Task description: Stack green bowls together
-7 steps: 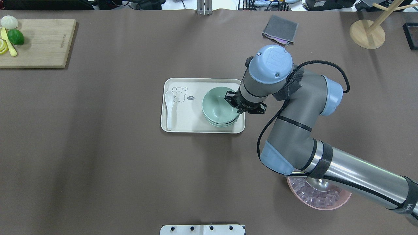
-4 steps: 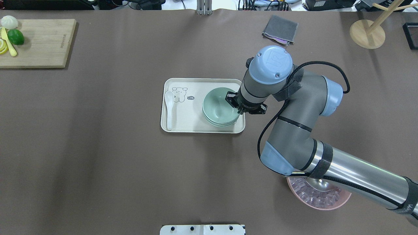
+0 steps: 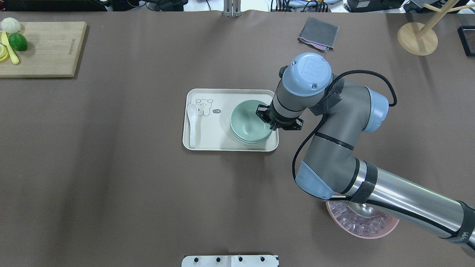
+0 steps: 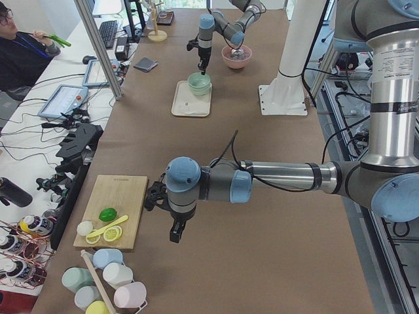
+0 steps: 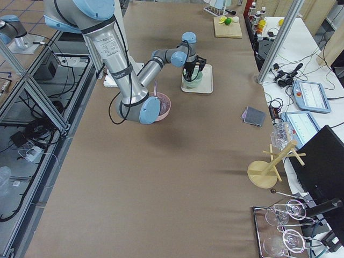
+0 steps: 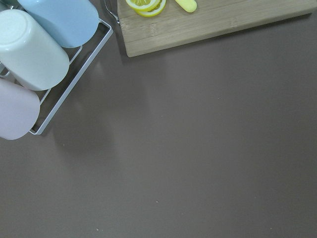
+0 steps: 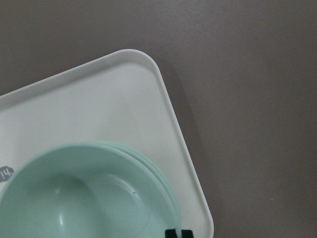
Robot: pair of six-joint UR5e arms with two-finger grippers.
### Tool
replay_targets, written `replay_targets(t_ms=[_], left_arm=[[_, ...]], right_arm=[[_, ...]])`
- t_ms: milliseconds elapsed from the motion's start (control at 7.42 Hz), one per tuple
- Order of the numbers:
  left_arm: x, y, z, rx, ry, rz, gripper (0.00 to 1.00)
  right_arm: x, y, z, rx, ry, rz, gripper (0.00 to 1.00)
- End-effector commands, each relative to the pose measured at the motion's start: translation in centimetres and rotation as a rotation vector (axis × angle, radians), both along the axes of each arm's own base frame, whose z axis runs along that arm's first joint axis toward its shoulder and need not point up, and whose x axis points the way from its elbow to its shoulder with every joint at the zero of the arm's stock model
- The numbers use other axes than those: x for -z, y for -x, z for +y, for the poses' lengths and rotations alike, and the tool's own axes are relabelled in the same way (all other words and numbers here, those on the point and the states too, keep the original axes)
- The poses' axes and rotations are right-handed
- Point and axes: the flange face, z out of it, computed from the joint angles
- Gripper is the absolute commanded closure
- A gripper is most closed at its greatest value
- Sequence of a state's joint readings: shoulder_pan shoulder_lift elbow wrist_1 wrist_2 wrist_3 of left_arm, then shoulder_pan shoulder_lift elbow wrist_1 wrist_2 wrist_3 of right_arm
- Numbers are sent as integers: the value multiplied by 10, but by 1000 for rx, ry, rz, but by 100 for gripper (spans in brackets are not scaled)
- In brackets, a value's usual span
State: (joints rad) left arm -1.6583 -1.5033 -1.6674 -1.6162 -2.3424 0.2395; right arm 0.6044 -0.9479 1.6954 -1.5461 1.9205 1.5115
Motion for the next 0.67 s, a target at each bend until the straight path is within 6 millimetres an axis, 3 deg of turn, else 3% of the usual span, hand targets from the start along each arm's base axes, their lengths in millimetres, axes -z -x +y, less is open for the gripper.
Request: replay_targets(t_ms=[0, 135, 270, 404, 539], left_arm=[[0, 0, 0, 0, -1, 0, 2], [0, 0, 0, 0, -1, 0, 2], [0, 0, 0, 0, 1, 0, 2], [0, 0, 0, 0, -1, 2, 2], [0, 1, 0, 2, -1, 2, 2]], right_arm=[[0, 0, 0, 0, 0, 1, 100], [1, 0, 0, 1, -1, -3, 100], [1, 0, -1, -1, 1, -1, 74], [0, 0, -1, 15, -23, 3, 1], [3, -1, -1, 27, -34, -1, 0]])
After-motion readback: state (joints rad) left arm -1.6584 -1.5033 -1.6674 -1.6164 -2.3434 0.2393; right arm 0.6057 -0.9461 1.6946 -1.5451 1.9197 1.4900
